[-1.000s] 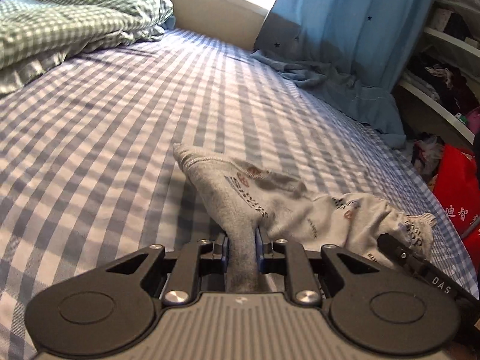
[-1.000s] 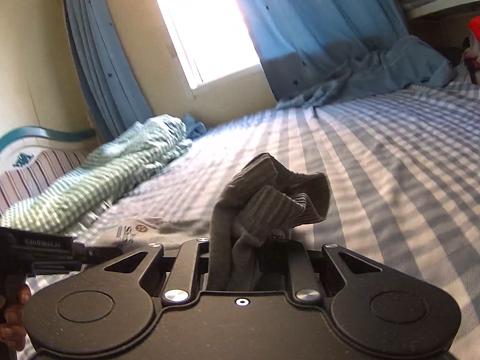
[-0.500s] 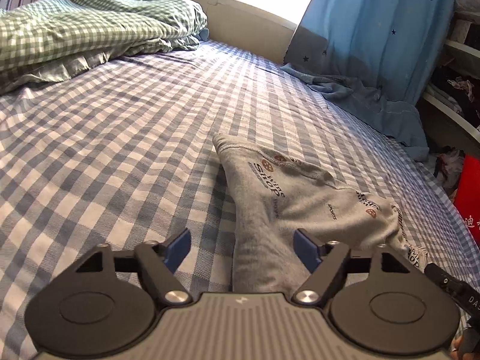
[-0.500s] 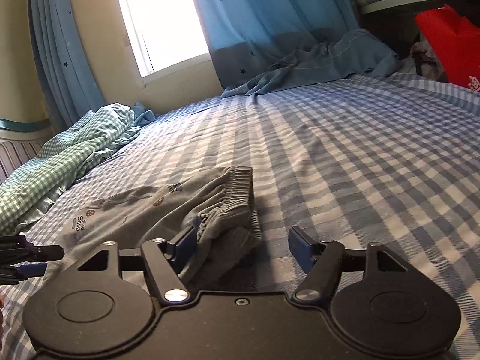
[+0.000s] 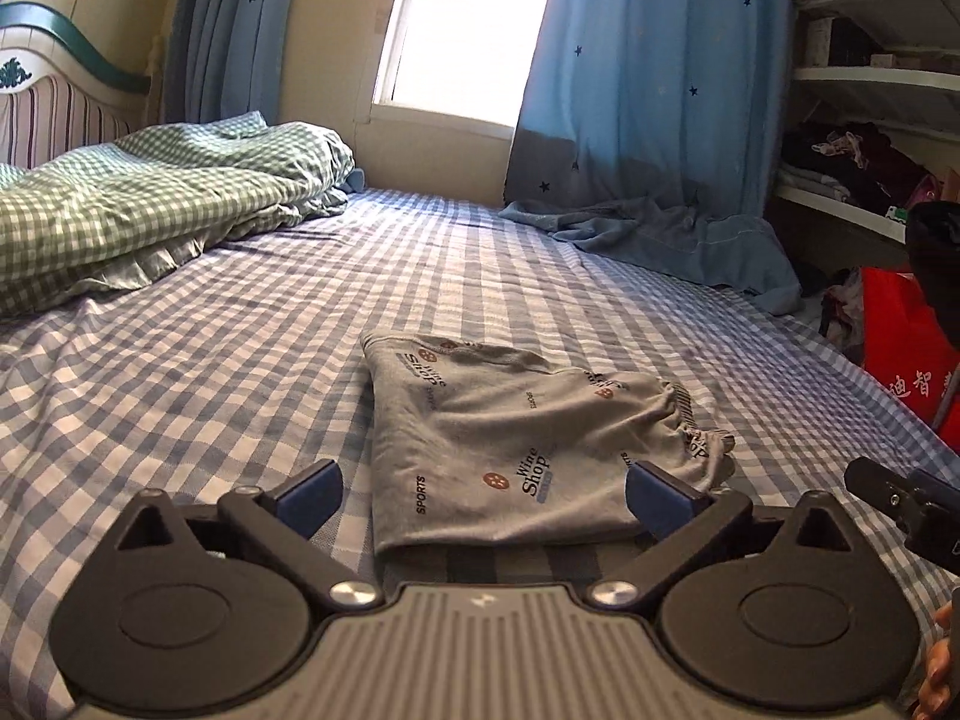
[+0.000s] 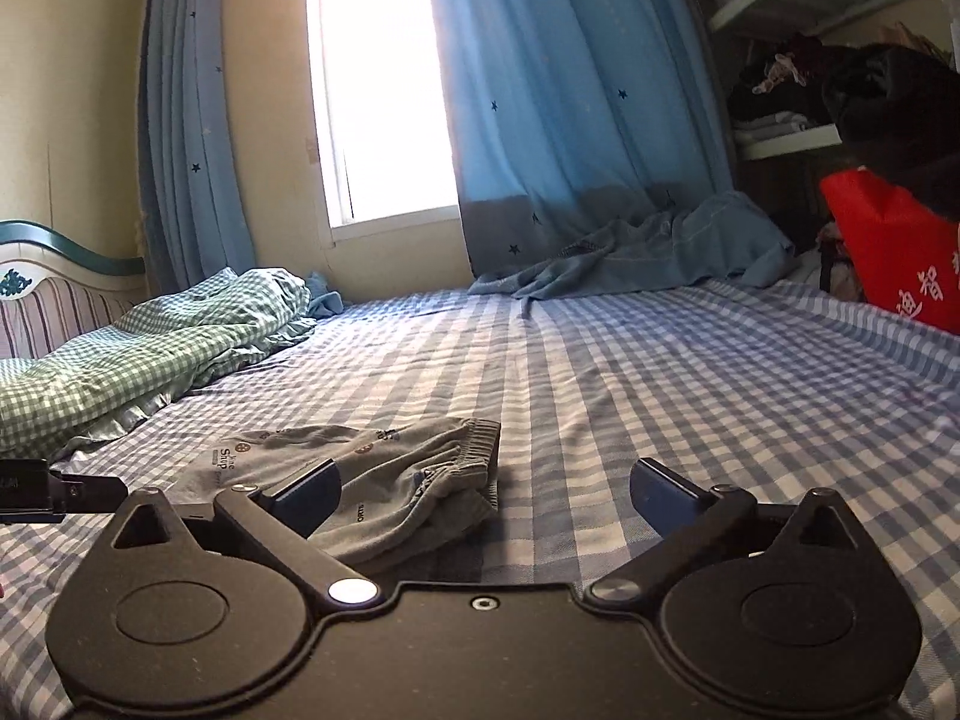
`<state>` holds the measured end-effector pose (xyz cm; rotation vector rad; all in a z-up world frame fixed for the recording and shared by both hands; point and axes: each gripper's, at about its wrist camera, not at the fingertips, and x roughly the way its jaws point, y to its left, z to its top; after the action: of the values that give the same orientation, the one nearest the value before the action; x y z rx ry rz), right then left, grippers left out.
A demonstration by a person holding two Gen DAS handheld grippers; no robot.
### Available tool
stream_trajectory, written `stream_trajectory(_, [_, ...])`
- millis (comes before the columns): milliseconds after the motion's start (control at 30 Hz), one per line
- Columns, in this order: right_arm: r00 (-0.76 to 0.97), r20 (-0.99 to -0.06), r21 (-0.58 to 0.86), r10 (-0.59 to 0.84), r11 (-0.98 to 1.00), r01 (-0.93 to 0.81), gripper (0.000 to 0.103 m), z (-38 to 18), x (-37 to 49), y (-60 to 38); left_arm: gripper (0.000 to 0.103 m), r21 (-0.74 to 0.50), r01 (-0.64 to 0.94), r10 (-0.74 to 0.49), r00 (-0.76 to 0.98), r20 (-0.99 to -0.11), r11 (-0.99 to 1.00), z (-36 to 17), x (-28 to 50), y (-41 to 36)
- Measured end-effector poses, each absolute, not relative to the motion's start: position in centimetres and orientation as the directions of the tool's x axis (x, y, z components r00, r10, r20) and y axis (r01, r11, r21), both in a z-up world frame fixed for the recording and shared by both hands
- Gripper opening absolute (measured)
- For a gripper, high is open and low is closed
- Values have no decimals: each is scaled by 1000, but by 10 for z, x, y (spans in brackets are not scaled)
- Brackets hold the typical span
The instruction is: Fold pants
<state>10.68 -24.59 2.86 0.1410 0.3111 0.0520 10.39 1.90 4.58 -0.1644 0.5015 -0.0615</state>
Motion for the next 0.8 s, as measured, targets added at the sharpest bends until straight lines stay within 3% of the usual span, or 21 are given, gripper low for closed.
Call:
stream_trajectory(333, [967,-244,36,78,997,-72,102,27,41,-229,103,-26,24,-33,913,-407,999,40,39,-8])
stream_trajectory(800, [968,-238,-19,75,996,-82,102,7,7,-212,103,-72,-17,-17,895,-446,997,13,15,1])
